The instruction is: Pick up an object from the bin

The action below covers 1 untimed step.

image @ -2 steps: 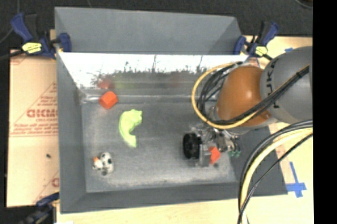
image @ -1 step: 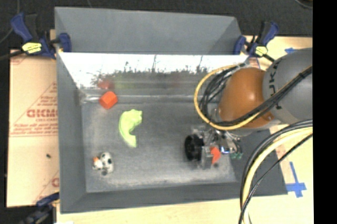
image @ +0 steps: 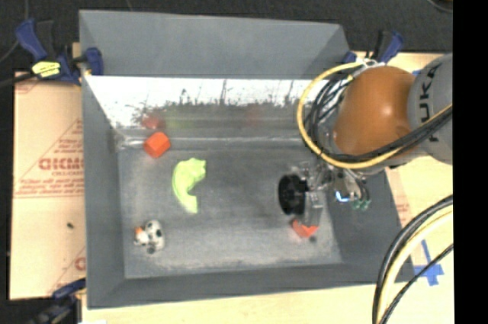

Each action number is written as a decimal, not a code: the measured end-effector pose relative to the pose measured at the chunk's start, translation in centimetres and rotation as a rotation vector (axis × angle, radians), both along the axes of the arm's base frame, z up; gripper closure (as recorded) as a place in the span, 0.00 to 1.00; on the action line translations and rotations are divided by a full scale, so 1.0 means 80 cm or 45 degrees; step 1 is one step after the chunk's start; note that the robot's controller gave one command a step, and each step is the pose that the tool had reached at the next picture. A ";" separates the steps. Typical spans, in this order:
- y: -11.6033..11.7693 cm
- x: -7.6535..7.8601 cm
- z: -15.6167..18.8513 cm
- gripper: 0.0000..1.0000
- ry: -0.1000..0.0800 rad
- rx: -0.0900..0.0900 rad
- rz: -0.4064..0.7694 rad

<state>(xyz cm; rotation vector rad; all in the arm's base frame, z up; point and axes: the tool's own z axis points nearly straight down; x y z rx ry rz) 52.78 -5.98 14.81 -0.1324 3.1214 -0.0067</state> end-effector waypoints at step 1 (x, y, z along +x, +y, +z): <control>-0.004 0.006 0.087 1.00 0.010 0.001 -0.013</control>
Offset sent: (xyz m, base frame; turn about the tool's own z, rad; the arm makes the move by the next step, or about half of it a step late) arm 0.0525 0.0115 -0.0755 0.0426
